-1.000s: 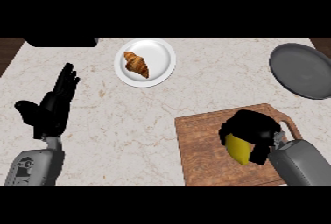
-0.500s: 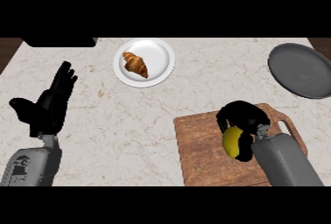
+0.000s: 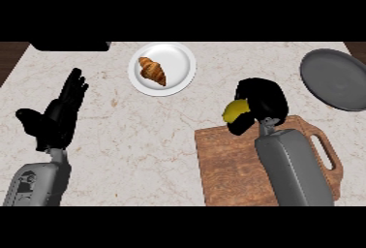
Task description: Pick the lemon from the cutting board and place it in the pan
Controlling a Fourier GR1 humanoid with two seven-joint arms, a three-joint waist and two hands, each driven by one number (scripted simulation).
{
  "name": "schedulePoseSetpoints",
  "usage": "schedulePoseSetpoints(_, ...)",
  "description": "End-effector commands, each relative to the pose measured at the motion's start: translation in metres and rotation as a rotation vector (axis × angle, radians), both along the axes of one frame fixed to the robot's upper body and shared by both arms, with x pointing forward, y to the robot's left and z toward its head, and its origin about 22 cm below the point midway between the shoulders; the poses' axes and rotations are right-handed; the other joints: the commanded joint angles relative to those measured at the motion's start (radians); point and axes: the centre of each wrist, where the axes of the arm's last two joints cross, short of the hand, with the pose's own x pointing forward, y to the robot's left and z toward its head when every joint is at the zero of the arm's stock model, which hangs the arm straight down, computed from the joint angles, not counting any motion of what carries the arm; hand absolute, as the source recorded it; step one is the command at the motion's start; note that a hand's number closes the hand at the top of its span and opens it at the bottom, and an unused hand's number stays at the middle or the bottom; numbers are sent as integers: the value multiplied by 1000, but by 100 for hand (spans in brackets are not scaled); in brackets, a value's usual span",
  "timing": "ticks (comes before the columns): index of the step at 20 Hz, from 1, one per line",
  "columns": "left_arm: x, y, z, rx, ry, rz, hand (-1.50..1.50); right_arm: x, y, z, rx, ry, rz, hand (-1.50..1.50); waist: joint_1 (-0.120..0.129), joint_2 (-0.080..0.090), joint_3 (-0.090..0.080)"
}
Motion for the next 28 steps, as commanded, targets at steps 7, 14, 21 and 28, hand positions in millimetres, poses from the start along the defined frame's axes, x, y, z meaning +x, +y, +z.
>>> schedulePoseSetpoints(7, 0, -9, 1, -16, 20, 1, 0, 24, -2, 85, 71, -389, -237, 150, -4, 0, 1)
schedulePoseSetpoints(14, 4, 14, 7, -9, -5, 18, 0, 30, -56, 104, 390, -515, -345, 150, -9, 2, 2)
schedulePoseSetpoints(21, -2, -6, 0, -5, 11, -19, 0, 55, -172, 80, 297, -557, -453, 150, 7, 7, 2)
schedulePoseSetpoints(28, 5, -13, 6, -10, -25, -29, 0, 48, -254, 37, 101, -565, -528, 150, 27, 22, 4)
